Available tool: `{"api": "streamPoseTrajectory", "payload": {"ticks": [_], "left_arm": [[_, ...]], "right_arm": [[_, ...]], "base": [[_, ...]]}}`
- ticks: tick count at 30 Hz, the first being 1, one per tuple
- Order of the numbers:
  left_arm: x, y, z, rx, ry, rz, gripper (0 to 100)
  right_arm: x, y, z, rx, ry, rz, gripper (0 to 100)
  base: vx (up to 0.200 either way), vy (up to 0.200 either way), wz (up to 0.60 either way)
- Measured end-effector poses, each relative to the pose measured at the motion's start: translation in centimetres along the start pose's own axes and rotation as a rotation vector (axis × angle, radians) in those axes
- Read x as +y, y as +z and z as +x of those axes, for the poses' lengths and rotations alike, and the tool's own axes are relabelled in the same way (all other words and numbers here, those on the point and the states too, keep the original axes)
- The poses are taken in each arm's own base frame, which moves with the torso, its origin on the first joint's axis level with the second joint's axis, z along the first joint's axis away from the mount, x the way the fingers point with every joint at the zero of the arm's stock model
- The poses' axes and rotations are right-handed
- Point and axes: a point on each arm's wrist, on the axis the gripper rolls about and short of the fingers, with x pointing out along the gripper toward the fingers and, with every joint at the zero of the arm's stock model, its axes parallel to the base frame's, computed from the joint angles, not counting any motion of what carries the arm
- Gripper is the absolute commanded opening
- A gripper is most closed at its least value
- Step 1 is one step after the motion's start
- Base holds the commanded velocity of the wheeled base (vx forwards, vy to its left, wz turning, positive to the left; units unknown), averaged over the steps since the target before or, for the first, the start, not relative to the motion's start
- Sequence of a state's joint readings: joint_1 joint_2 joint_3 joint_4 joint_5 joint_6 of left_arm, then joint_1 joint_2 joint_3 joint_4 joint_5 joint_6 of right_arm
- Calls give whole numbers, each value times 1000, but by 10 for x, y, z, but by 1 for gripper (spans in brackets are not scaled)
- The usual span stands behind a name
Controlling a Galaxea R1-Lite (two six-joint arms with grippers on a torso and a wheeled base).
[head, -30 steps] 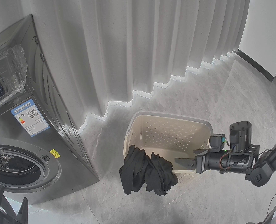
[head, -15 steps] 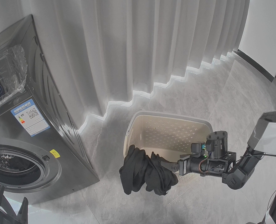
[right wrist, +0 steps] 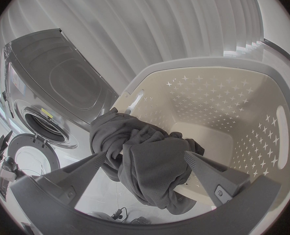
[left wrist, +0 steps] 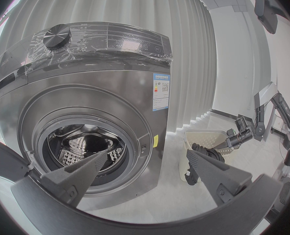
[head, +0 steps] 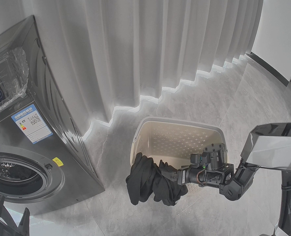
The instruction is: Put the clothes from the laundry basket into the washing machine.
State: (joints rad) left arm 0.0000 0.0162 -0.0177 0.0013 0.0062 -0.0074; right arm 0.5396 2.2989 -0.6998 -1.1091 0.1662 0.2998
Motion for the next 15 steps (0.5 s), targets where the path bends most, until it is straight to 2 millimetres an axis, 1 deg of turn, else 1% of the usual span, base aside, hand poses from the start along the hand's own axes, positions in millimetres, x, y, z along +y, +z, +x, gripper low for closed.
{"api": "streamPoseTrajectory", "payload": {"ticks": [7,15], "left_arm": [[0,0,0,0,0,0,100],[0,0,0,0,-1,0,100]], "right_arm": [[-2,-6,12,11,1,31,100],[-3,-13,21,27,3,35,100]], "base": [[0,0,0],[0,0,0]]}}
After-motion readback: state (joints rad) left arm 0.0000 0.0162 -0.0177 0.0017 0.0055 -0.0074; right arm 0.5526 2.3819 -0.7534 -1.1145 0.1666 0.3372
